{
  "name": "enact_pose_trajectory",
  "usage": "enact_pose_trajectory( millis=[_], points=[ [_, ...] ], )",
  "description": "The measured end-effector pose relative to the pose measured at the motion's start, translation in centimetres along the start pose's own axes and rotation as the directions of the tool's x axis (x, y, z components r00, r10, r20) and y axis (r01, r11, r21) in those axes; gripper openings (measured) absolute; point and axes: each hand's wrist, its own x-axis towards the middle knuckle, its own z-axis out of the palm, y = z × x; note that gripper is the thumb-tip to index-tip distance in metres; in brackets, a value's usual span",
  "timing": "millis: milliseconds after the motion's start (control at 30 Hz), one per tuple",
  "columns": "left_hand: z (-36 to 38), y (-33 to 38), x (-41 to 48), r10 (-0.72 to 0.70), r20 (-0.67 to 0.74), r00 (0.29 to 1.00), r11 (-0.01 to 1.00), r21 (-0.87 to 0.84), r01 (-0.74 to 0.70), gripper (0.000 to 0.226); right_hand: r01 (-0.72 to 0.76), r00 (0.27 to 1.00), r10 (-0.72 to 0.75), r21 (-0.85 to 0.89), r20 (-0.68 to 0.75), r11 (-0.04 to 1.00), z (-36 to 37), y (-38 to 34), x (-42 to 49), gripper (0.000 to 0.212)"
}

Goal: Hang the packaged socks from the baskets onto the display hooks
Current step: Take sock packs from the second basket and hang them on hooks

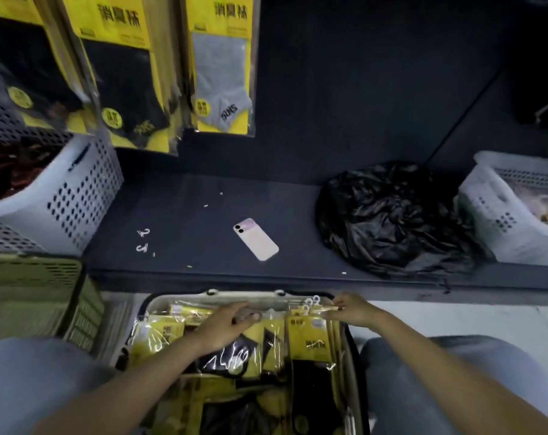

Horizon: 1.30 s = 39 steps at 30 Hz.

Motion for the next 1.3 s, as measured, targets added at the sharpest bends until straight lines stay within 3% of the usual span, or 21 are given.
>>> enact_pose_trajectory(
  millis=[233,400,533,600,733,900,1067,1300],
  points=[
    [0.3,-0.7,-0.6,-0.019,0.05,0.999,0.995,-0.098,0.024,0.071,0.034,0.988,-0.032,0.016,-0.149,0.999,3.6,1.1,0.8,0.06],
    [-0.2,0.1,-0.5,-0.022,0.021,1.0,0.985,-0.168,0.025,0.069,0.147,0.983,-0.147,-0.007,-0.114,0.989,1.9,-0.3,-0.3,0.04],
    [-1.4,2.7,-1.0,0.035,0.056,0.998,0.949,-0.316,-0.016,0.087,0.32,0.947,-0.308,0.345,-0.091,0.882,-2.0,-3.8,-2.6,0.037],
    [-2.3,4.6,-1.2,0.092,0.038,0.995,0.904,-0.423,-0.067,0.08,0.357,0.928,-0.361,0.494,-0.091,0.793,-4.0,-6.1,-4.0,0.035],
    [-5.0,8.6,-2.1,0.167,-0.177,0.97,0.757,-0.607,-0.241,0.053,0.462,0.881,-0.432,0.555,-0.194,0.692,-5.9,-10.6,-5.5,0.048],
    [-10.1,11.4,-3.7,0.151,-0.47,0.87,0.709,-0.562,-0.426,0.028,0.549,0.815,-0.522,0.628,-0.254,0.552,-5.6,-16.8,-6.3,0.053],
    [-15.2,11.8,-5.6,0.137,-0.637,0.759,0.673,-0.502,-0.543,0.039,0.59,0.728,-0.648,0.686,-0.223,0.427,-6.0,-21.2,-6.8,0.049],
    [-20.6,11.6,-7.3,0.055,-0.778,0.626,0.65,-0.448,-0.614,0.033,0.67,0.703,-0.572,0.664,-0.422,0.334,-6.9,-25.3,-6.7,0.031]
  ],
)
